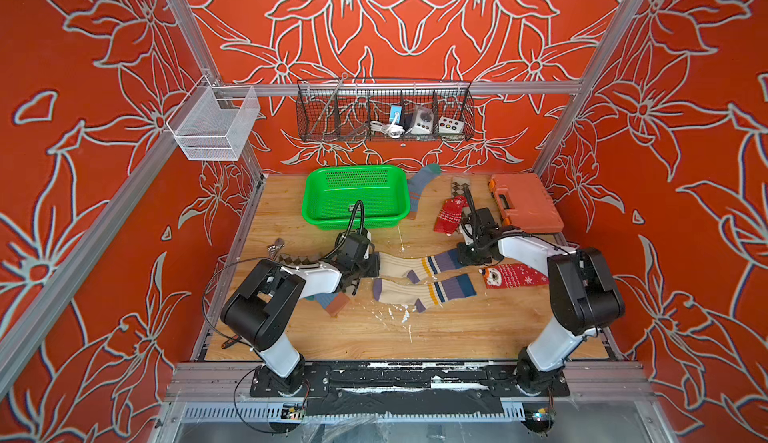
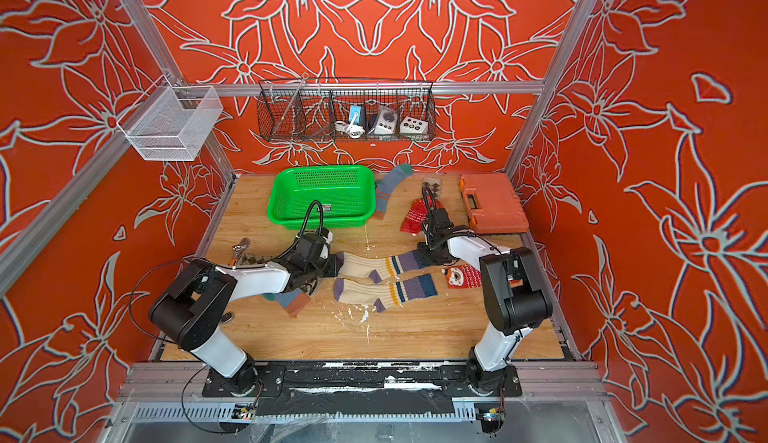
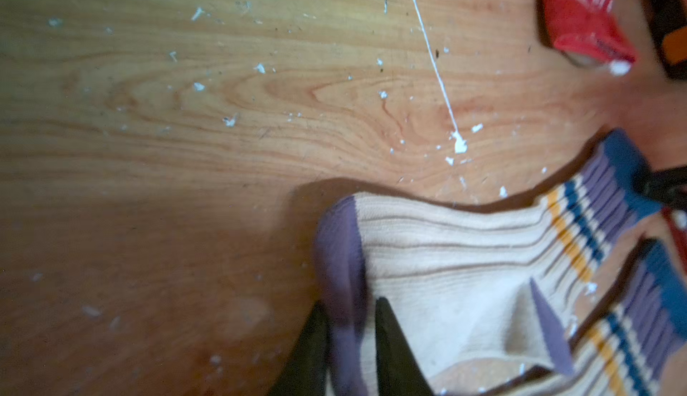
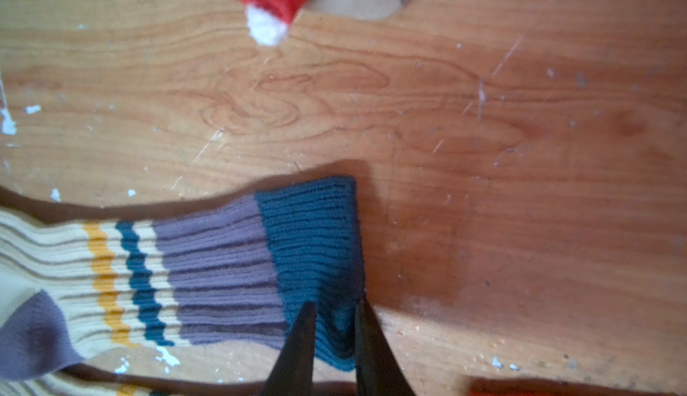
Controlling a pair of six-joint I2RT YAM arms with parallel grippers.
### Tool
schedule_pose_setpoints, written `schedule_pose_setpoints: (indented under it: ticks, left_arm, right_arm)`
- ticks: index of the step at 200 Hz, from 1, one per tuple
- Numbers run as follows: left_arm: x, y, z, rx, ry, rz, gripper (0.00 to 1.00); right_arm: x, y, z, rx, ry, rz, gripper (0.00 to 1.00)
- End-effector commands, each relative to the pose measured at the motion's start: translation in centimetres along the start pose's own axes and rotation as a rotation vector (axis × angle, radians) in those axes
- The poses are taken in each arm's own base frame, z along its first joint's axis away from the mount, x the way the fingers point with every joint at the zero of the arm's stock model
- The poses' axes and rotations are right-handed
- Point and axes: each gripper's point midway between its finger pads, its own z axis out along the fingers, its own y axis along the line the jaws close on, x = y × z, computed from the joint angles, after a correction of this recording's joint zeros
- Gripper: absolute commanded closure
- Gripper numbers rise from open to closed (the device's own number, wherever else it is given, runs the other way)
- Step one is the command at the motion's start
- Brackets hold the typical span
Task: Place the socks together as a pair
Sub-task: Pick up the sock from the center of the board, then place the sock in the sock.
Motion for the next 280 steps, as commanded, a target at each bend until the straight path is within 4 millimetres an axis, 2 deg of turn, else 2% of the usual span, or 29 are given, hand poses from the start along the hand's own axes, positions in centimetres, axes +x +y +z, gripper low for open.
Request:
schedule_pose_setpoints:
  ticks: [1,6,25,38,62,91,116,151,188,220,280]
  left_arm:
    - [-0.1,-0.2,-0.1,0.008,0.006,0.003,0.97]
    - [-0.1,-0.3,-0.3,0.009,0.004,0.003,1.0]
    - [-0.5,-0.9,-1.1,0.029,-0.007,0.002,1.0]
    - [-0.7,-1.5,-1.8,0.042,-0.016,0.004,1.0]
    - [-1.4,-3.9,-3.6,0.09,-0.049,0.022,1.0]
    - [-2.1,-6.9,-6.1,0.14,-0.084,0.055,1.0]
    - [-1.9,-9.2,-8.5,0.198,-0.097,0.066,1.0]
    - [-0.5,-11.1,-11.4,0.291,-0.11,0.055,1.0]
    - [0.8,-11.1,-12.3,0.317,-0.093,0.056,1.0]
    - [1.9,-10.4,-11.3,0.299,-0.073,0.059,1.0]
    - [3.3,-9.2,-9.7,0.267,-0.043,0.06,1.0]
  right_arm:
    - [0.2,1.1,-0.6,-0.064,-0.011,-0.004,0.9]
    - [0.1,1.3,-0.7,-0.077,-0.014,-0.006,0.92]
    - [0.0,2.1,-1.6,-0.119,-0.033,-0.014,1.0]
    - [-0.2,2.4,-2.7,-0.128,-0.063,-0.015,1.0]
    - [-0.6,3.0,-5.5,-0.146,-0.129,-0.012,1.0]
    - [-0.9,4.0,-9.7,-0.175,-0.193,-0.022,1.0]
    - [-0.1,4.4,-12.6,-0.192,-0.24,-0.019,1.0]
    - [2.1,4.4,-14.9,-0.212,-0.308,-0.003,1.0]
    - [4.0,4.8,-15.2,-0.259,-0.32,0.023,1.0]
    - [5.2,5.0,-13.3,-0.308,-0.301,0.058,1.0]
    - [6.3,4.1,-10.8,-0.277,-0.262,0.066,1.0]
